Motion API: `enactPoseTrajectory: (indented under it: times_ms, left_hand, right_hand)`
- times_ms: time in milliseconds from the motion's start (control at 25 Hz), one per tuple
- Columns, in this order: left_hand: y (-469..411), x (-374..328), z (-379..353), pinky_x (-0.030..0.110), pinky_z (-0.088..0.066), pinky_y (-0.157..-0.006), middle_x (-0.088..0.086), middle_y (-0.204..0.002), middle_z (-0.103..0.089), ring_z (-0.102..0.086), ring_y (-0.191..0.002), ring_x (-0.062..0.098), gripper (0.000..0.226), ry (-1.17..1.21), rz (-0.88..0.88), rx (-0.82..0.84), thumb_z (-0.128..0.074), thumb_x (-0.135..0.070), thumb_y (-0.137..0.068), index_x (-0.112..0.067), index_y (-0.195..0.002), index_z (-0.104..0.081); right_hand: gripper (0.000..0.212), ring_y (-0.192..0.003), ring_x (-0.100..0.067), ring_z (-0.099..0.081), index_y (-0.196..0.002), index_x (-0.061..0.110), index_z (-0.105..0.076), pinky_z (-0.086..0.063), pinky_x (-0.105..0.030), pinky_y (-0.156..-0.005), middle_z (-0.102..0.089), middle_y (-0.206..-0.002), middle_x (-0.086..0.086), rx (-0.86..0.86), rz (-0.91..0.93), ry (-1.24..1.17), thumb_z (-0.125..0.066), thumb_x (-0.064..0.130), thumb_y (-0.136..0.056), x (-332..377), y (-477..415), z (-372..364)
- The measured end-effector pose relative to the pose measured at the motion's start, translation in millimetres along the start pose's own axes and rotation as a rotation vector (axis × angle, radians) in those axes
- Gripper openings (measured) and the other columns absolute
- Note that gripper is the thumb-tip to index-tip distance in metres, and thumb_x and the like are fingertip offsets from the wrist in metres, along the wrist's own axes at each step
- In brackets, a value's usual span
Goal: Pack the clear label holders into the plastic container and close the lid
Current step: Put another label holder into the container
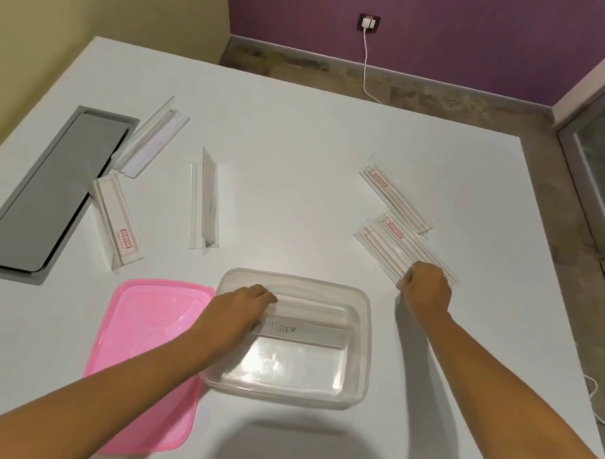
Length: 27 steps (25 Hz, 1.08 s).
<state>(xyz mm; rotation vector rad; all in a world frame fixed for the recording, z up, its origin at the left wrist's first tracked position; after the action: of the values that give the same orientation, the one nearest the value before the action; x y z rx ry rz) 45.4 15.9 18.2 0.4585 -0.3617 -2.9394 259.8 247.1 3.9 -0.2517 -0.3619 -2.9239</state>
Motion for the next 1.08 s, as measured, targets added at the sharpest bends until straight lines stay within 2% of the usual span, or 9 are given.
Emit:
enactPoseTrajectory:
  times_ms: [200,360,440,520,600,680,760,920,1080]
  left_hand:
    - [4,-4,11,0.030,-0.050,-0.075,-0.004,-0.134,-0.054,-0.056,-0.114,0.018,0.044,0.103,-0.009,-0.054,-0.058,-0.016,-0.090,-0.021,-0.133,-0.047]
    - [9,-9,39,0.032,-0.053,-0.079,-0.004,-0.130,-0.058,-0.059,-0.111,0.018,0.039,0.225,-0.042,-0.180,-0.062,-0.018,-0.090,-0.021,-0.128,-0.051]
    - [9,-11,58,0.036,-0.054,-0.084,-0.003,-0.129,-0.058,-0.058,-0.113,0.017,0.041,0.271,-0.062,-0.260,-0.063,-0.020,-0.090,-0.021,-0.129,-0.050]
    - [8,-9,74,0.037,-0.052,-0.092,-0.001,-0.133,-0.054,-0.054,-0.119,0.016,0.053,0.302,-0.065,-0.332,-0.064,-0.020,-0.089,-0.019,-0.137,-0.041]
    - [7,-7,85,0.032,-0.044,-0.100,0.003,-0.142,-0.045,-0.045,-0.128,0.017,0.070,0.327,-0.056,-0.381,-0.066,-0.019,-0.088,-0.016,-0.146,-0.027]
    - [7,-7,93,0.025,-0.033,-0.105,0.005,-0.151,-0.032,-0.033,-0.137,0.018,0.082,0.335,-0.068,-0.406,-0.069,-0.019,-0.085,-0.015,-0.149,-0.017]
    - [9,-6,96,0.024,-0.029,-0.105,0.004,-0.155,-0.024,-0.025,-0.141,0.018,0.090,0.333,-0.091,-0.395,-0.073,-0.021,-0.082,-0.019,-0.150,-0.014]
    - [19,1,81,0.034,-0.048,-0.095,0.003,-0.147,-0.042,-0.040,-0.134,0.019,0.075,0.195,-0.115,-0.287,-0.072,-0.029,-0.082,-0.022,-0.145,-0.031]
    - [36,5,68,0.037,-0.058,-0.074,0.008,-0.114,-0.070,-0.068,-0.101,0.025,0.041,0.123,-0.177,-0.300,-0.075,-0.016,-0.080,-0.010,-0.119,-0.063]
  right_hand:
    - [0.013,-0.085,-0.037,-0.065,-0.091,-0.003,-0.063,-0.053,-0.039,-0.069,-0.069,-0.091,-0.021,-0.067,0.043,-0.050,-0.051,0.002,-0.088,7,10,17]
    - [0.028,-0.081,-0.027,-0.062,-0.091,0.019,-0.046,-0.043,-0.034,-0.064,-0.063,-0.086,-0.001,0.020,0.226,-0.204,-0.046,-0.007,-0.081,27,30,34]
    - [0.029,-0.087,-0.024,-0.061,-0.107,0.025,-0.041,-0.043,-0.034,-0.070,-0.057,-0.092,0.005,0.077,0.273,-0.263,-0.058,0.013,-0.088,35,45,42]
    - [0.058,-0.090,-0.019,-0.056,-0.122,0.027,-0.036,-0.043,-0.035,-0.075,-0.050,-0.101,0.007,0.161,0.274,-0.303,-0.068,0.049,-0.079,43,58,47]
    - [0.082,-0.085,-0.012,-0.052,-0.127,0.028,-0.035,-0.041,-0.030,-0.071,-0.046,-0.103,0.010,0.240,0.317,-0.246,-0.074,0.062,-0.063,55,74,46]
    - [0.075,-0.079,-0.003,-0.049,-0.124,0.028,-0.040,-0.036,-0.023,-0.063,-0.049,-0.104,0.009,0.277,0.445,-0.211,-0.077,0.056,-0.065,74,91,44]
    - [0.060,-0.079,0.001,-0.049,-0.120,0.028,-0.047,-0.036,-0.022,-0.065,-0.051,-0.107,0.008,0.328,0.569,-0.255,-0.078,0.043,-0.070,93,107,38]
    - [0.055,-0.078,-0.005,-0.049,-0.122,0.022,-0.055,-0.041,-0.016,-0.073,-0.052,-0.108,0.004,0.484,0.700,-0.322,-0.079,0.034,-0.074,123,129,12]
    - [0.058,-0.100,-0.011,-0.057,-0.125,0.019,-0.059,-0.046,-0.023,-0.090,-0.057,-0.110,0.006,0.530,0.649,-0.368,-0.080,0.033,-0.073,129,125,-9]
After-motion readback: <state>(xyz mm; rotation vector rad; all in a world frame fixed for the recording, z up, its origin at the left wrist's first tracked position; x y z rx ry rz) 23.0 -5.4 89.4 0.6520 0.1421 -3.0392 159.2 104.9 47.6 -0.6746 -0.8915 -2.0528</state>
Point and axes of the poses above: each hand's wrist, its own y-axis away from the middle knuckle, its own z-axis out of the back of the hand, x = y × z, the point moved 10 cm from there along -y, towards the middle knuckle
